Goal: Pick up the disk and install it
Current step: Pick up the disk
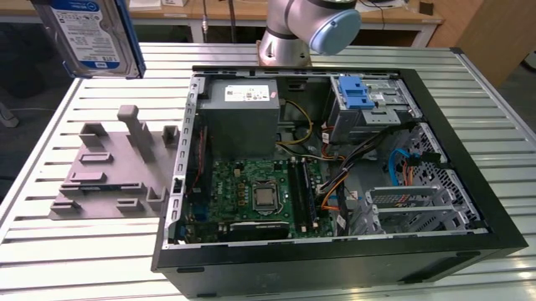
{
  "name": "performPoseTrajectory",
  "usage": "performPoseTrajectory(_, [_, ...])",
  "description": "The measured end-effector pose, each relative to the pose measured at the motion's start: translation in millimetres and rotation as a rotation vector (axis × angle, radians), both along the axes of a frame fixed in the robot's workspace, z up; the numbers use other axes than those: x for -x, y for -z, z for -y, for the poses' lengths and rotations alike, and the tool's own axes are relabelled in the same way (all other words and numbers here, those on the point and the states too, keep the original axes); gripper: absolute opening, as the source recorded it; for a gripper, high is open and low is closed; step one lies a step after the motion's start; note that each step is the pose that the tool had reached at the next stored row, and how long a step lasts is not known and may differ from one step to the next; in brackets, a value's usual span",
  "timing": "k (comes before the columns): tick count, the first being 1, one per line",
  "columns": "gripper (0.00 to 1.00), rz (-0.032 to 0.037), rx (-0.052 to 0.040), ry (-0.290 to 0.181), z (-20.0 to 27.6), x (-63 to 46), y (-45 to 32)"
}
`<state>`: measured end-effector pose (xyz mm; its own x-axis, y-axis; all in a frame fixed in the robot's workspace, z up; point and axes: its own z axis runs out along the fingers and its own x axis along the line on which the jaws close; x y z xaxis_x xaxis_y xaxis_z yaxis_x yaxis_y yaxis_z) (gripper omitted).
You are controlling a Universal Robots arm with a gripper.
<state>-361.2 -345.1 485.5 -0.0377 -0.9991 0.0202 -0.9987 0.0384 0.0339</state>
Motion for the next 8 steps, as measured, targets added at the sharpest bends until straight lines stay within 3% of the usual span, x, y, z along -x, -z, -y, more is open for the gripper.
performPoseTrajectory(8, [0.36, -0.0001, 0.0, 0.0, 0.0, -12.8, 0.4])
